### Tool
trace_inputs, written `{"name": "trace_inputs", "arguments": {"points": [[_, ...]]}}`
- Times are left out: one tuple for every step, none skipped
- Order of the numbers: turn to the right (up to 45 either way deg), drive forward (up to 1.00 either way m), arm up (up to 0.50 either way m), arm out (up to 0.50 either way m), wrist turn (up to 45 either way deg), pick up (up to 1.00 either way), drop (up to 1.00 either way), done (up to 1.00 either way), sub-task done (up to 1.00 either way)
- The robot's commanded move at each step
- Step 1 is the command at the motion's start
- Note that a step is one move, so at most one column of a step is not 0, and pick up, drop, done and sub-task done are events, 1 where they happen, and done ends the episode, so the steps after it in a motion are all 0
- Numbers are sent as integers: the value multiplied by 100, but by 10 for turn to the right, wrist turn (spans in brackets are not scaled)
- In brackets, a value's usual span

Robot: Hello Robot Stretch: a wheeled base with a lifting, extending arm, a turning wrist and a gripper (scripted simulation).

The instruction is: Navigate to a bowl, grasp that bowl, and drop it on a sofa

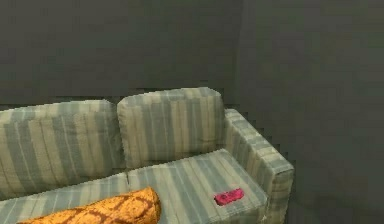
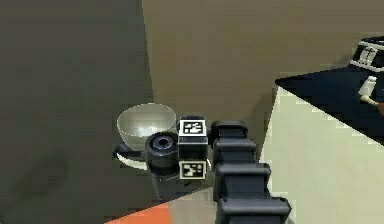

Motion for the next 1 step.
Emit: {"name": "trace_inputs", "arguments": {"points": [[-450, 0, 0, 0, 0, 0, 0, 0, 0]]}}
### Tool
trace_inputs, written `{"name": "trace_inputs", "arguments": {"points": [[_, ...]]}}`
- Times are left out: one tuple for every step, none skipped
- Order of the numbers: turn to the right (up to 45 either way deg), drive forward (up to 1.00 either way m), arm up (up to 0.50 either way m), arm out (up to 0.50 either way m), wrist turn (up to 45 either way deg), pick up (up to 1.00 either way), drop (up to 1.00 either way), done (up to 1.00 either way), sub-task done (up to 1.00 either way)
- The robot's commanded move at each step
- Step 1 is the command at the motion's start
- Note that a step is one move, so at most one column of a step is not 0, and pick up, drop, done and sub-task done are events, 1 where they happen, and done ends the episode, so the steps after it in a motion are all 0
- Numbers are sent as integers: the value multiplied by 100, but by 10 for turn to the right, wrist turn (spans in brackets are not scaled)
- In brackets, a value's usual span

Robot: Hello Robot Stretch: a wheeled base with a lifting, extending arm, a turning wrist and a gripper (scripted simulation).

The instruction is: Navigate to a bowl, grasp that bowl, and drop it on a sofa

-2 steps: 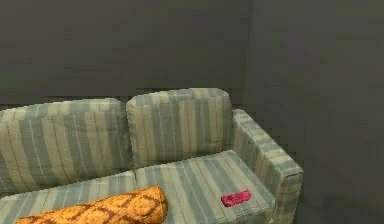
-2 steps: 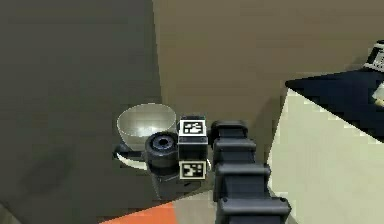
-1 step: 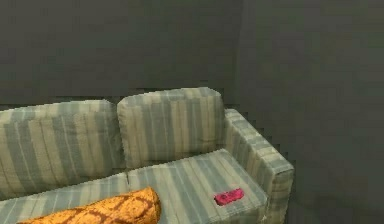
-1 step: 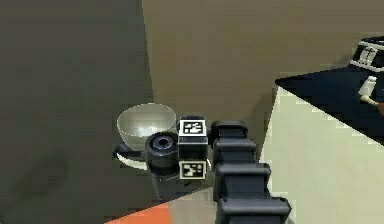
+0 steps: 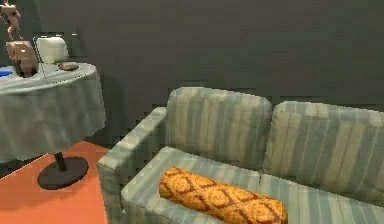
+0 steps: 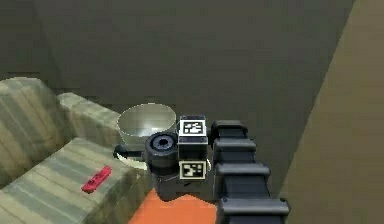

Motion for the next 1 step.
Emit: {"name": "trace_inputs", "arguments": {"points": [[-450, 0, 0, 0, 0, 0, 0, 0, 0]]}}
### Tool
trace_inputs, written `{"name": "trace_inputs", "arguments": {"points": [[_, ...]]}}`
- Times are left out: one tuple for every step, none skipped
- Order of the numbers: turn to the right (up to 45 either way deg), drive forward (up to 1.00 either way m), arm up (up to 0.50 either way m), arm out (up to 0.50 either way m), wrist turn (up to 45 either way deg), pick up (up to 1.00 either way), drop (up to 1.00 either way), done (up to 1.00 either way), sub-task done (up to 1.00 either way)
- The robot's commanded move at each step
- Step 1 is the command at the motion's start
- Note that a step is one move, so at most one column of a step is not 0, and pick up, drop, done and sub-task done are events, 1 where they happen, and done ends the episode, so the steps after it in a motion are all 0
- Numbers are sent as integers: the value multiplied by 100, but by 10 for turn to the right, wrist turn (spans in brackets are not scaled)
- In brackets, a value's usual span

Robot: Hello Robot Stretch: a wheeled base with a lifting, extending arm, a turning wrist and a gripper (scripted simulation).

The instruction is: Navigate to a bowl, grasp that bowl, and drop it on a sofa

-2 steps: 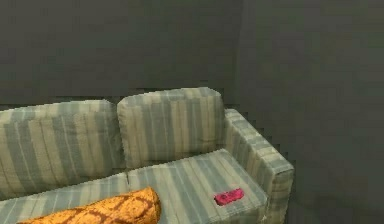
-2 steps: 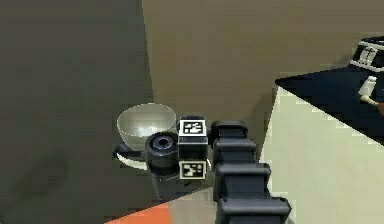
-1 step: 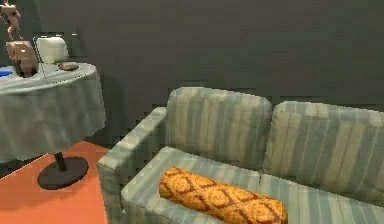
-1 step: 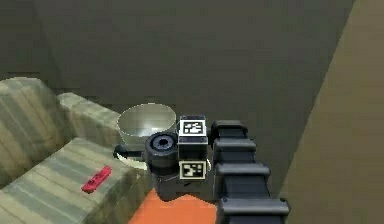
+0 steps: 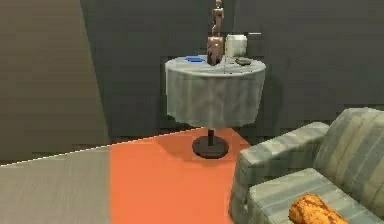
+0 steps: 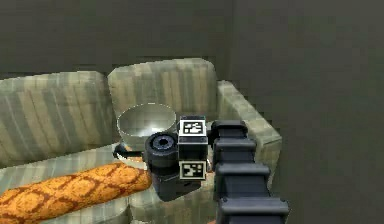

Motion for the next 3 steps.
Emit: {"name": "trace_inputs", "arguments": {"points": [[-330, 0, 0, 0, 0, 0, 0, 0, 0], [0, 0, 0, 40, 0, 0, 0, 0, 0], [0, 0, 0, 0, 450, 0, 0, 0, 0]]}}
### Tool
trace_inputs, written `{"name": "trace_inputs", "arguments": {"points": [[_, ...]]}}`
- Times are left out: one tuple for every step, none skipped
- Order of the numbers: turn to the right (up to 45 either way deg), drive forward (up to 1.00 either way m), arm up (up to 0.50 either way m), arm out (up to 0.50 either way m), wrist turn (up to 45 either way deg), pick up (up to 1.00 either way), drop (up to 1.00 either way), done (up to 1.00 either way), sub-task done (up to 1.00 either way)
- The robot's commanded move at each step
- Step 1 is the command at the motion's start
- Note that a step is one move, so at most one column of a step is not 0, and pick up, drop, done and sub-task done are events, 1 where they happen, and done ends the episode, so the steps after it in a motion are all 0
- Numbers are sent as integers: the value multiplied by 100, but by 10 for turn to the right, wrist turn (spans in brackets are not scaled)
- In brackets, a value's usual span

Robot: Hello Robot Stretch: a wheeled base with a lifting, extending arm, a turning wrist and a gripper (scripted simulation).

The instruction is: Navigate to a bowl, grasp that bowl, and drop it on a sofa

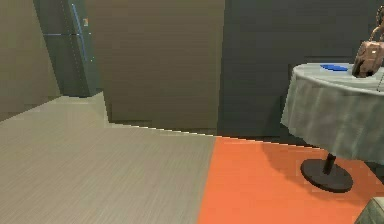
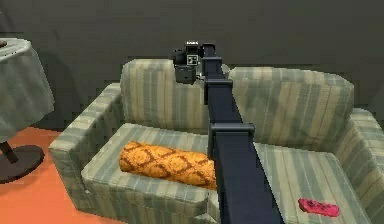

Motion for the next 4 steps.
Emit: {"name": "trace_inputs", "arguments": {"points": [[0, 0, 0, 0, 60, 0, 0, 0, 0], [0, 0, -28, 0, 0, 0, 0, 0, 0], [0, 0, -32, 0, 0, 0, 0, 0, 0], [0, 0, 0, 0, 0, 0, 100, 0, 0]]}}
